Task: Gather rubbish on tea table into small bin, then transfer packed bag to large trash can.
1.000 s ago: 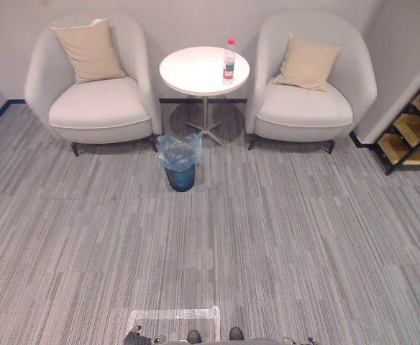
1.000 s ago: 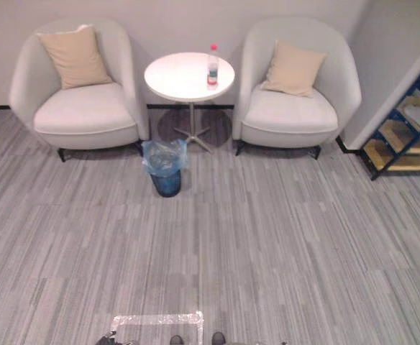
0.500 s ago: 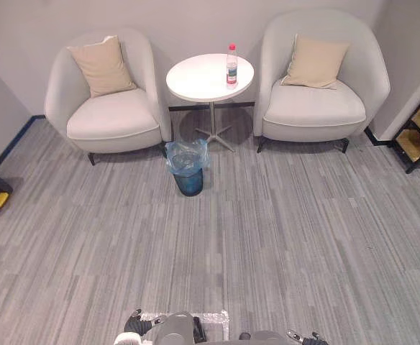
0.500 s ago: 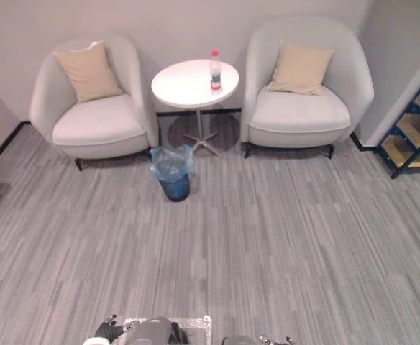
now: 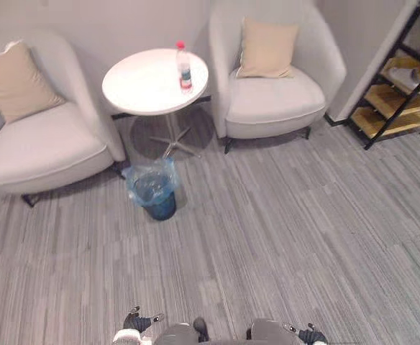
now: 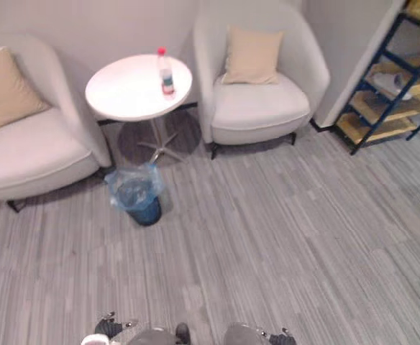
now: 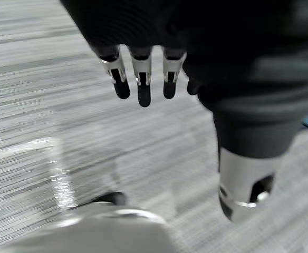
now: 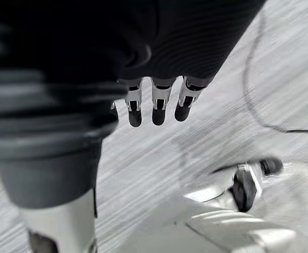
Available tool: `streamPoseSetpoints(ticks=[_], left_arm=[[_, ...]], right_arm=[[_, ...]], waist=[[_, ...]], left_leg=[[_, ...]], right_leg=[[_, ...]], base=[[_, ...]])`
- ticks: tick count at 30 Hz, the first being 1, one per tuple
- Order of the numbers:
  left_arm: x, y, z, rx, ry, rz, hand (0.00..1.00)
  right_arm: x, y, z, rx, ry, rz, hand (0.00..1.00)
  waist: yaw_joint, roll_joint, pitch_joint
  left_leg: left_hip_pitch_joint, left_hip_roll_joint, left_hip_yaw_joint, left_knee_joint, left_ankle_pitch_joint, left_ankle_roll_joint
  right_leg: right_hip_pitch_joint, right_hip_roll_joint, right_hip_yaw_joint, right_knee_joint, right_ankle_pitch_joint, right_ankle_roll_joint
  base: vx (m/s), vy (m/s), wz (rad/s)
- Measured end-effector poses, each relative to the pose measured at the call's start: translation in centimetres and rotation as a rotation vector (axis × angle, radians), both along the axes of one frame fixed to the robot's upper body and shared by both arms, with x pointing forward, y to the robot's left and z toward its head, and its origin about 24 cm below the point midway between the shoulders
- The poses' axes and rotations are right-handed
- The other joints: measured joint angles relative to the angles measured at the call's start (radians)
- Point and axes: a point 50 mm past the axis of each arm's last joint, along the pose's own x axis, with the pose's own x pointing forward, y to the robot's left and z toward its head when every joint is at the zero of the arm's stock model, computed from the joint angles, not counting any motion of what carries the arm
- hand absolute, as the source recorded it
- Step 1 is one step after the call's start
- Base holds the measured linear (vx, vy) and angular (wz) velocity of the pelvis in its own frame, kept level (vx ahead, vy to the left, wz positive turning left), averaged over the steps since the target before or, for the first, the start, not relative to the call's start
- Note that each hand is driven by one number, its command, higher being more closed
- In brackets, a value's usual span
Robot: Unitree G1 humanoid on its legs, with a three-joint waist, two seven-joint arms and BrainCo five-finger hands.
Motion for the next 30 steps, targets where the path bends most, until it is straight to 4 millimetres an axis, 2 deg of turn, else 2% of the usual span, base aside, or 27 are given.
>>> streamPoseSetpoints(ticks=[1,3,4,5,6,7,8,9,10,11,12,13,14,16,18,19,20,21,22,23,24,25,26,27,28,29,30], left_arm=[[0.0,-0.1,0.0,-0.001,0.0,0.0,0.0],[-0.1,-0.1,-0.1,-0.001,0.005,0.0,0.0],[-0.3,0.0,-0.1,0.001,0.006,0.002,0.0],[-0.5,0.4,0.0,0.008,0.007,0.003,0.0],[-0.5,0.3,-0.1,0.004,0.011,0.007,0.0],[-0.5,-0.8,-0.3,-0.022,0.014,0.012,0.0],[-0.5,-1.5,-0.4,-0.04,0.012,0.009,0.0],[-0.1,-1.9,-0.4,-0.05,0.002,0.008,0.0],[0.2,-2.0,-0.3,-0.052,-0.005,0.006,0.0],[0.6,-2.1,-0.2,-0.057,-0.02,0.015,0.0],[0.9,-2.2,-0.1,-0.069,-0.038,0.042,0.0],[1.0,-2.3,-0.1,-0.072,-0.043,0.043,0.0],[1.5,-2.4,0.1,-0.075,-0.063,0.039,0.0],[2.3,-3.1,0.4,-0.095,-0.096,0.031,0.0],[2.9,-3.9,0.5,-0.12,-0.117,0.021,0.0],[3.1,-4.0,0.6,-0.129,-0.126,0.013,0.0],[3.2,-4.0,0.7,-0.128,-0.131,0.013,0.0],[3.2,-3.9,0.7,-0.128,-0.131,0.014,0.0],[3.2,-3.9,0.7,-0.13,-0.134,0.02,0.0],[3.3,-4.0,0.8,-0.133,-0.143,0.019,0.0],[3.4,-4.1,0.8,-0.135,-0.148,0.016,0.0],[3.7,-3.6,1.0,-0.126,-0.157,0.009,0.0],[3.8,-3.4,1.1,-0.12,-0.163,0.006,0.0],[4.0,-3.4,1.2,-0.12,-0.172,0.004,0.0],[4.0,-3.4,1.2,-0.116,-0.171,0.003,0.0],[3.9,-3.4,1.1,-0.111,-0.164,0.001,0.0],[3.8,-3.4,1.1,-0.104,-0.154,-0.009,0.0]], right_arm=[[0.3,-0.1,0.1,-0.005,-0.013,0.004,0.0],[0.6,-0.1,0.3,-0.012,-0.03,0.008,0.0],[0.5,0.0,0.2,-0.013,-0.026,0.023,0.0],[0.2,0.4,0.1,-0.012,-0.013,0.045,0.0],[0.1,0.2,0.1,-0.016,-0.007,0.049,0.0],[0.4,-0.9,0.4,-0.047,-0.007,0.06,0.0],[0.1,-1.1,0.3,-0.057,0.006,0.079,0.0],[0.1,-1.4,0.4,-0.064,0.008,0.077,0.0],[0.1,-1.4,0.4,-0.064,0.007,0.073,0.0],[-0.2,-1.5,0.3,-0.065,0.021,0.071,0.0],[-0.6,-1.5,0.2,-0.065,0.038,0.07,0.0],[-0.7,-1.6,0.2,-0.065,0.042,0.069,0.0],[-0.7,-1.5,0.2,-0.062,0.041,0.068,0.0],[-0.6,-1.3,0.1,-0.043,0.033,0.062,0.0],[0.0,-1.2,0.2,-0.032,0.014,0.047,0.0],[0.0,-1.2,0.2,-0.031,0.011,0.04,0.0],[0.1,-1.1,0.2,-0.031,0.009,0.038,0.0],[0.2,-1.1,0.3,-0.032,0.004,0.041,0.0],[1.3,-1.0,0.7,-0.044,-0.033,0.075,0.0],[3.6,-0.5,1.5,-0.056,-0.114,0.134,0.0],[4.7,-0.2,2.0,-0.064,-0.152,0.158,0.0],[8.7,1.1,3.9,-0.084,-0.304,0.222,0.0],[10.9,2.2,5.2,-0.094,-0.406,0.261,0.0],[11.9,2.7,6.1,-0.107,-0.466,0.287,0.0],[13.0,3.5,7.2,-0.126,-0.535,0.324,0.0],[13.2,4.2,7.3,-0.122,-0.554,0.336,0.0],[12.9,5.1,6.9,-0.119,-0.529,0.375,0.0]], waist=[[-0.003,0.005,0.003],[-0.011,0.007,0.003],[-0.013,0.002,0.001],[-0.013,-0.022,-0.008],[-0.017,-0.023,-0.007],[-0.015,0.027,-0.007],[-0.023,0.039,-0.017],[-0.022,0.067,-0.023],[-0.025,0.065,-0.014],[-0.023,0.073,-0.008],[-0.013,0.075,-0.005],[-0.011,0.075,-0.005],[-0.007,0.067,0.001],[-0.004,0.055,0.008],[0.004,0.052,0.01],[0.009,0.049,0.013],[0.013,0.046,0.015],[0.015,0.045,0.016],[0.031,0.048,0.021],[0.049,0.048,0.021],[0.058,0.047,0.021],[0.062,0.029,0.017],[0.063,-0.001,0.005],[0.066,-0.013,0.002],[0.076,-0.013,0.001],[0.074,-0.017,0.002],[0.075,-0.022,0.004]], left_leg=[[0.016,0.018,0.001,0.0,0.0,0.0],[0.053,0.056,0.001,-0.003,0.0,-0.001],[0.082,0.062,-0.002,-0.008,-0.006,-0.018],[0.107,0.042,-0.017,-0.015,-0.026,-0.058],[0.135,0.049,-0.034,-0.013,-0.052,-0.097],[0.149,0.089,-0.051,-0.008,-0.061,-0.112],[0.125,0.108,-0.074,0.045,-0.063,-0.115],[0.079,0.132,-0.087,0.15,-0.063,-0.117],[0.035,0.147,-0.11,0.244,-0.062,-0.12],[-0.05,0.173,-0.152,0.456,-0.038,-0.16],[-0.106,0.195,-0.162,0.628,-0.054,-0.171],[-0.122,0.201,-0.156,0.668,-0.056,-0.168],[-0.173,0.225,-0.11,0.763,-0.06,-0.155],[-0.242,0.22,-0.045,0.755,-0.074,-0.13],[-0.295,0.188,-0.015,0.649,-0.078,-0.121],[-0.305,0.138,-0.011,0.472,-0.069,-0.115],[-0.297,0.092,-0.014,0.283,-0.028,-0.115],[-0.294,0.076,-0.015,0.209,-0.006,-0.116],[-0.287,0.046,-0.013,0.049,0.072,-0.118],[-0.285,0.044,-0.01,-0.018,0.152,-0.113],[-0.285,0.044,-0.007,-0.017,0.185,-0.102],[-0.284,0.023,-0.004,0.006,0.216,-0.007],[-0.295,0.002,0.007,0.049,0.156,-0.004],[-0.3,-0.01,0.018,0.072,0.125,-0.003],[-0.286,-0.023,0.022,0.085,0.086,0.006],[-0.255,-0.037,0.02,0.082,0.068,0.005],[-0.2,-0.05,0.013,0.078,0.049,0.015]], right_leg=[[-0.026,0.002,-0.036,-0.053,0.005,-0.005],[-0.085,0.004,-0.08,-0.228,0.086,-0.02],[-0.082,0.011,-0.076,-0.382,0.216,-0.03],[-0.081,-0.001,-0.051,-0.478,0.394,-0.05],[-0.093,0.0,-0.039,-0.435,0.383,-0.069],[-0.099,0.027,-0.056,-0.383,0.363,-0.076],[-0.09,0.043,-0.058,-0.387,0.304,-0.084],[-0.074,0.058,-0.071,-0.392,0.28,-0.096],[-0.054,0.068,-0.077,-0.404,0.261,-0.087],[-0.004,0.084,-0.088,-0.43,0.247,-0.1],[0.058,0.105,-0.095,-0.463,0.238,-0.11],[0.079,0.108,-0.1,-0.473,0.236,-0.113],[0.157,0.119,-0.107,-0.516,0.222,-0.121],[0.232,0.121,-0.107,-0.583,0.217,-0.123],[0.272,0.12,-0.105,-0.634,0.224,-0.112],[0.303,0.113,-0.103,-0.667,0.231,-0.098],[0.326,0.103,-0.101,-0.683,0.225,-0.088],[0.335,0.1,-0.097,-0.688,0.22,-0.083],[0.357,0.095,-0.083,-0.704,0.209,-0.069],[0.371,0.099,-0.062,-0.715,0.201,-0.06],[0.376,0.1,-0.046,-0.713,0.196,-0.055],[0.386,0.083,-0.007,-0.704,0.169,-0.032],[0.365,0.051,0.006,-0.656,0.134,-0.012],[0.336,0.037,0.026,-0.592,0.11,0.0],[0.271,0.022,0.073,-0.417,0.085,0.042],[0.226,0.007,0.092,-0.282,0.085,0.111],[0.186,-0.008,0.107,-0.119,0.09,0.206]], base=[[0.34,-0.141,-0.11],[0.36,-0.183,-0.06],[0.41,-0.226,0.04],[0.43,-0.245,0.07],[0.41,-0.261,-0.02],[0.37,-0.273,0.03],[0.41,-0.336,0.01],[0.33,-0.287,0.2],[0.31,-0.308,0.24],[0.3,-0.263,0.21],[0.28,-0.24,0.09],[0.26,-0.17,0.02],[0.22,-0.138,0.08],[0.25,-0.113,0.03],[0.24,-0.014,-0.09],[0.28,0.054,-0.12],[0.31,0.075,-0.13],[0.34,0.11,-0.21],[0.37,0.15,-0.39],[0.38,0.165,-0.49],[0.41,0.19,-0.59],[0.43,0.179,-0.39],[0.45,0.167,-0.34],[0.45,0.151,-0.09],[0.45,0.168,0.04],[0.54,0.2,0.22],[0.47,0.156,0.24]])
